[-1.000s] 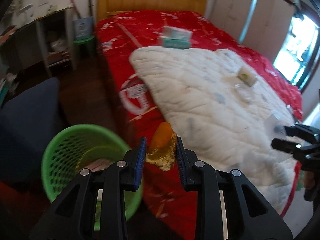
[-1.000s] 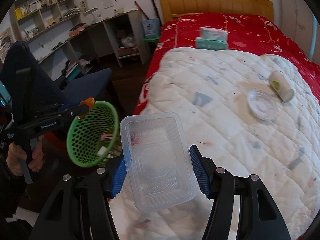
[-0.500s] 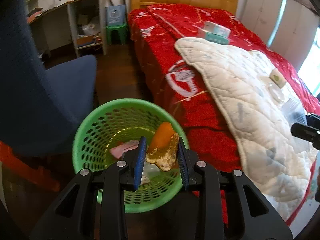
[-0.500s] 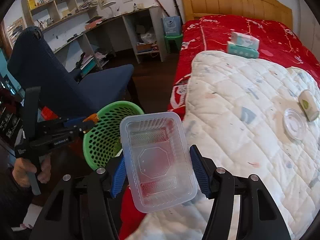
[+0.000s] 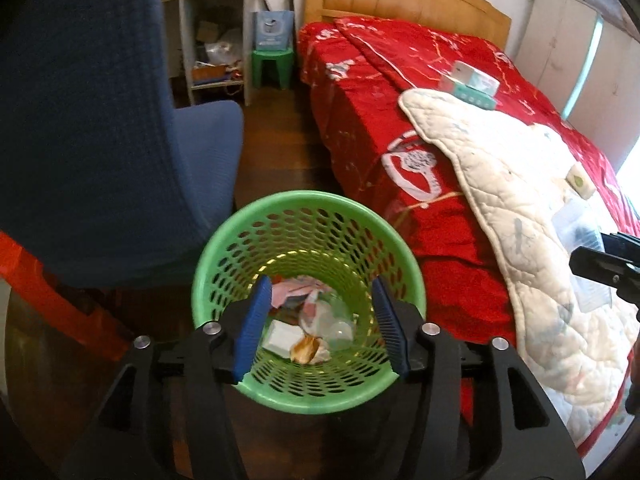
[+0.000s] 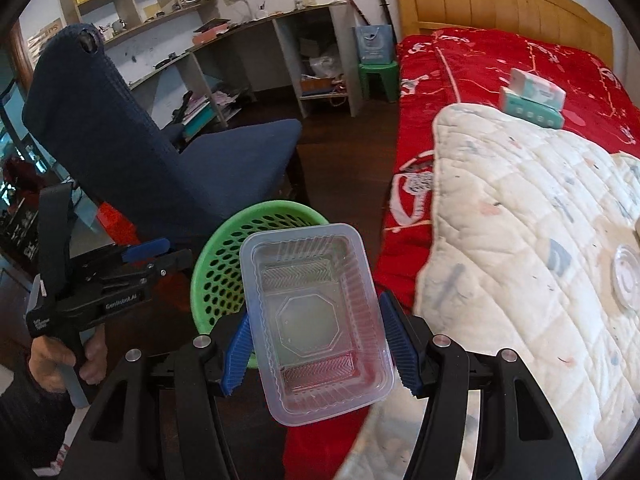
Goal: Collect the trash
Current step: 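Carry the food scrap with the left tool and the container with the right tool into the basket, then move both tools back to the bed and grasp the white paper cup with the right tool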
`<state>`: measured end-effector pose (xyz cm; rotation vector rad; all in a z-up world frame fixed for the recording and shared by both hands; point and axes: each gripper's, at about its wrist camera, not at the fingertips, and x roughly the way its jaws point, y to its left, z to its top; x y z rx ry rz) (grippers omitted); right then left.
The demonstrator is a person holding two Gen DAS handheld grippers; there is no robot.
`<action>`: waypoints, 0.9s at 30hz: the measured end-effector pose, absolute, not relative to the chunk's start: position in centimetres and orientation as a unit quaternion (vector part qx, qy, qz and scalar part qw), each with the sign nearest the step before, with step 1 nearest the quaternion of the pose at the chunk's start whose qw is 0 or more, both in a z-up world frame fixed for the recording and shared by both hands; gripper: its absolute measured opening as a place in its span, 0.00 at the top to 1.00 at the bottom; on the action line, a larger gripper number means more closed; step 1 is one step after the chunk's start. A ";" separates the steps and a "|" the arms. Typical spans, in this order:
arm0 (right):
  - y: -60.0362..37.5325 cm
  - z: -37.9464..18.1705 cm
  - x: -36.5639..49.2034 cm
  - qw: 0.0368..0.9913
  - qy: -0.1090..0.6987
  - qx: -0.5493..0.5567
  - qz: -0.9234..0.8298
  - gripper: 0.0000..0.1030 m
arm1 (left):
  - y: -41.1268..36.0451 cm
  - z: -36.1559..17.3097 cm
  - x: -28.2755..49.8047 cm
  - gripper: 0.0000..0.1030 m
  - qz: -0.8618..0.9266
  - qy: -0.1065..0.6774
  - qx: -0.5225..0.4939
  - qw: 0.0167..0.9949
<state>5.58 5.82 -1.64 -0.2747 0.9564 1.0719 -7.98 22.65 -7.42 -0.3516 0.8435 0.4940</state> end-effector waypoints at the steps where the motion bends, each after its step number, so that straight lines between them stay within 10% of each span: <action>1: 6.3 -1.6 5.4 0.743 0.437 -0.125 0.492 0.44 | 22.8 -7.2 -8.4 0.47 0.241 0.399 -0.167 0.869; 27: 15.5 -3.8 4.4 0.714 0.472 -0.084 0.511 0.42 | 24.7 -6.6 -12.3 0.40 0.283 0.384 -0.186 0.859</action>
